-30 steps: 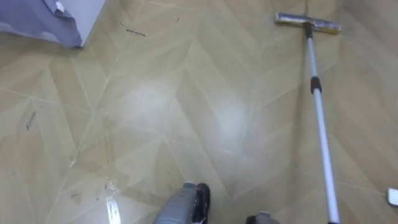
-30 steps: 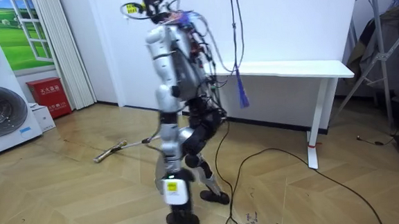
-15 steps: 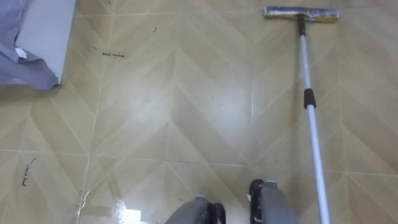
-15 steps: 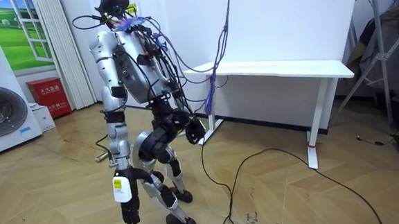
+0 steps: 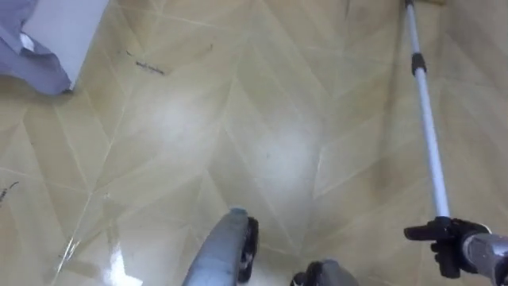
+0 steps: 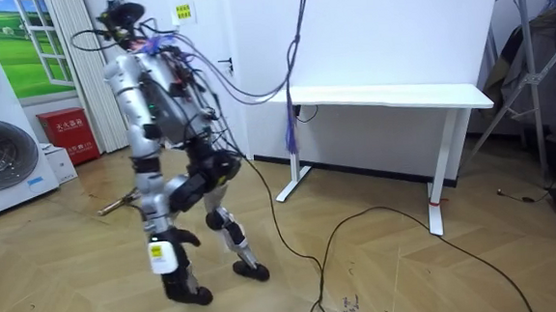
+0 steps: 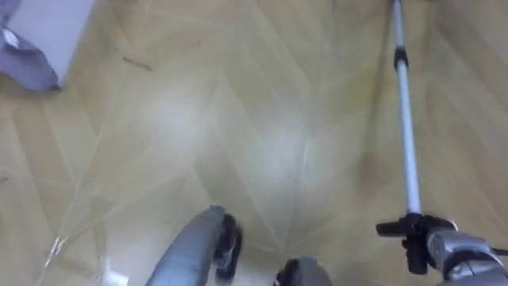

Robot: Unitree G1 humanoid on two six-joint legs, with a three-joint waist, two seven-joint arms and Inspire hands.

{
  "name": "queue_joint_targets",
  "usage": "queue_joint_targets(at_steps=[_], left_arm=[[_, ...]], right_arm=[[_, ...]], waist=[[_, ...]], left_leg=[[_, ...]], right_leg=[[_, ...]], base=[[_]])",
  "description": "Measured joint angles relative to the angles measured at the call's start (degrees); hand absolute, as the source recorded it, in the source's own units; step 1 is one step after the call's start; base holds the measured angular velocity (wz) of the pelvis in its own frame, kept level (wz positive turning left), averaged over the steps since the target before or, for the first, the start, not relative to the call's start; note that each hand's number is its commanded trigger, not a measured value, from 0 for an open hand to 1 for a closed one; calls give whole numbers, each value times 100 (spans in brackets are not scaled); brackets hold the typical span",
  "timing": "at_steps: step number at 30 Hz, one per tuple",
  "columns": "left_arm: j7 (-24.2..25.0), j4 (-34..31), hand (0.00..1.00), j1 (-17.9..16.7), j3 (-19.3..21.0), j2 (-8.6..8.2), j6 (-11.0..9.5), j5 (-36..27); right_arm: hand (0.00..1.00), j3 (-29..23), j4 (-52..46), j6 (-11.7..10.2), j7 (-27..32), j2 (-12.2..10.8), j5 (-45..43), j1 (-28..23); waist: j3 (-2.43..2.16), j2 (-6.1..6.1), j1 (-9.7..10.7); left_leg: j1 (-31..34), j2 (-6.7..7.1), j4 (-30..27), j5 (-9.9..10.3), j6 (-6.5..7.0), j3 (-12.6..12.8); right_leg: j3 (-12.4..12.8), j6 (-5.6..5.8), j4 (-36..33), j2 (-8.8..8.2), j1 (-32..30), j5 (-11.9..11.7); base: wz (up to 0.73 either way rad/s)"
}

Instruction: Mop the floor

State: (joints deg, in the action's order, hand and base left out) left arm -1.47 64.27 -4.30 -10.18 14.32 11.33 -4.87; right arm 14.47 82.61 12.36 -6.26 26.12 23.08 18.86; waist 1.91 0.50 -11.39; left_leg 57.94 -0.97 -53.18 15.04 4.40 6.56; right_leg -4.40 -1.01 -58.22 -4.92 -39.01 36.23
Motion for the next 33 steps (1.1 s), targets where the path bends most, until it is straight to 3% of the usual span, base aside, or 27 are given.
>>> queue_joint_targets(at_steps=[1, 2, 3, 4, 5, 7, 8, 9, 11, 13, 15, 16, 17, 20, 21, 22, 23, 24, 25, 26, 27, 28, 29, 30, 31, 32, 33], left_arm=[[4, -8, 0, 41, 1, -105, -15, 80], [4, -14, 0, 50, 3, -153, -13, 113], [5, 2, 0, 56, 36, -226, -12, 216], [1, 2, 0, 56, 73, -262, -15, 246], [-7, -5, 0, 87, 85, -318, -49, 300], [-35, -93, 0, 186, 90, -347, -120, 368], [-60, -122, 0, 192, 89, -347, -152, 380], [-120, -132, 0, 217, 72, -355, -181, 385], [-222, -127, 0, 214, 71, -425, -181, 400], [-253, -121, 0, 205, 58, -487, -163, 446], [-258, -121, 0, 141, 73, -476, -136, 453], [-263, -124, 0, 118, 108, -463, -114, 454], [-285, -125, 0, 87, 108, -444, -51, 441], [-298, -122, 0, 43, 103, -247, 39, 31], [-309, -131, 0, 30, 103, -140, 40, -232], [-357, -172, 0, -6, 79, -10, 40, -502], [-390, -249, 0, -43, 59, 48, 41, -580], [-451, -327, 0, -69, -31, 129, 31, -581], [-462, -376, 0, -82, -55, 160, 30, -585], [-454, -512, 0, -137, -208, 235, 29, -594], [-433, -630, 0, -228, -231, 254, 38, -562], [-414, -692, 0, -288, -218, 255, 76, -551], [-344, -774, 0, -409, -206, 252, 138, -548], [-248, -861, 0, -553, -198, 251, 169, -544], [-206, -915, 0, -575, -179, 251, 183, -523], [-126, -921, 0, -629, -177, 244, 201, -440], [-77, -897, 0, -614, -164, 235, 211, -375]], right_arm=[[100, -2, 133, -69, -4, -4, 61, -295], [100, -2, 221, -117, 2, -20, 47, -432], [100, -2, 254, -183, 59, -56, -6, -735], [100, 0, 255, -233, 92, -66, -33, -891], [100, 7, 254, -302, 184, -95, -57, -1158], [100, 3, 234, -328, 400, -254, -76, -1562], [100, 3, 230, -351, 456, -320, -88, -1590], [100, 0, 173, -359, 583, -456, -92, -1589], [100, -19, 103, -363, 722, -625, -112, -1591], [100, -24, 12, -351, 860, -760, -111, -1672], [100, -73, -30, -280, 873, -833, -151, -1665], [100, -81, -32, -250, 863, -832, -153, -1652], [100, -111, -34, -200, 860, -800, -152, -1576], [100, -137, 5, 173, 779, -647, -222, -939], [100, -119, 0, 262, 679, -503, -241, -557], [100, -88, -44, 266, 621, -351, -243, -163], [100, -80, -77, 257, 600, -277, -242, 31], [100, -3, -142, 218, 558, -119, -229, 393], [100, 45, -158, 196, 535, -44, -215, 547], [100, 185, -165, 152, 434, 75, -101, 768], [100, 176, -187, 128, 353, 126, -14, 949], [100, 172, -231, 124, 335, 132, 1, 987], [100, 169, -268, 95, 246, 129, 82, 971], [100, 171, -262, 96, 170, 129, 133, 898], [100, 176, -265, 91, 146, 126, 124, 841], [100, 212, -271, 61, 127, 123, 148, 638], [100, 229, -272, 3, 114, 107, 177, 342]], waist=[[-2, -118, 90], [-16, -149, 123], [-58, -190, 216], [-97, -238, 284], [-170, -375, 459], [-227, -568, 675], [-214, -607, 697], [-169, -674, 724], [-139, -758, 833], [-135, -762, 833], [-107, -686, 811], [-103, -647, 801], [-110, -612, 767], [-81, -377, 496], [-45, -260, 410], [-58, -132, 350], [-59, -92, 329], [-42, -11, 289], [-26, 29, 253], [-7, 154, 129], [0, 247, 35], [8, 283, 5], [20, 332, -15], [19, 339, -12], [23, 325, -12], [12, 266, -4], [-4, 194, 21]], left_leg=[[-169, 111, -10, 164, 237, 93], [-278, 190, -10, 256, 305, 139], [-520, 314, 6, 449, 395, 253], [-623, 388, 20, 526, 427, 267], [-803, 499, 56, 652, 499, 254], [-1115, 687, 177, 789, 567, 33], [-1192, 693, 245, 834, 547, -33], [-1308, 697, 326, 862, 511, -178], [-1498, 758, 501, 875, 471, -412], [-1742, 771, 689, 890, 436, -446], [-1965, 787, 800, 972, 308, -564], [-2003, 787, 800, 1007, 285, -569], [-2054, 755, 735, 1086, 195, -645], [-1969, 573, 59, 1174, -21, -621], [-1720, 456, -575, 1027, -266, -582], [-1388, 331, -1278, 723, -518, -542], [-1200, 284, -1649, 483, -563, -525], [-795, 190, -2310, -161, -651, -522], [-616, 142, -2579, -520, -656, -508], [-300, 94, -2969, -1134, -692, -469], [-23, 2, -3151, -1162, -668, -429], [80, -46, -3109, -1056, -599, -400], [166, -77, -2751, -785, -557, -311], [108, -106, -2029, -577, -546, -229], [41, -129, -1549, -499, -549, -196], [-139, -135, -511, -275, -497, -213], [-272, -123, 190, -155, -335, -178]], right_leg=[[49, 78, -49, -111, 123, -39], [125, 187, -152, -179, 165, -97], [270, 390, -440, -252, 202, -304], [331, 393, -595, -291, 195, -456], [413, 408, -923, -331, 162, -845], [628, 362, -1500, -249, -79, -1757], [659, 363, -1583, -175, -200, -1825], [728, 360, -1687, -18, -527, -1773], [652, 354, -1408, 105, -913, -1627], [556, 351, -503, 33, -1044, -1546], [512, 234, 967, -29, -1015, -1709], [486, 251, 1123, -48, -1020, -1864], [334, 163, 1114, -69, -958, -1982], [149, -78, 776, -18, -920, -1749], [82, -207, 552, 27, -928, -1555], [60, -272, 324, 81, -951, -1381], [41, -299, 214, 105, -957, -1296], [21, -338, 31, 159, -950, -1138], [36, -350, -41, 209, -939, -1077], [50, -416, -156, 244, -936, -973], [54, -452, -218, 259, -918, -873], [52, -453, -234, 269, -881, -828], [55, -412, -234, 266, -761, -740], [54, -366, -223, 249, -625, -634], [49, -350, -200, 249, -559, -589], [3, -315, -85, 238, -410, -525], [-43, -245, 88, 192, -260, -477]], base=[[58], [31], [7], [17], [22], [15], [-28], [-46], [-37], [-20], [-9], [5], [7], [-22], [-19], [-7], [14], [16], [12], [0], [-3], [3], [8], [7], [0], [4], [28]])
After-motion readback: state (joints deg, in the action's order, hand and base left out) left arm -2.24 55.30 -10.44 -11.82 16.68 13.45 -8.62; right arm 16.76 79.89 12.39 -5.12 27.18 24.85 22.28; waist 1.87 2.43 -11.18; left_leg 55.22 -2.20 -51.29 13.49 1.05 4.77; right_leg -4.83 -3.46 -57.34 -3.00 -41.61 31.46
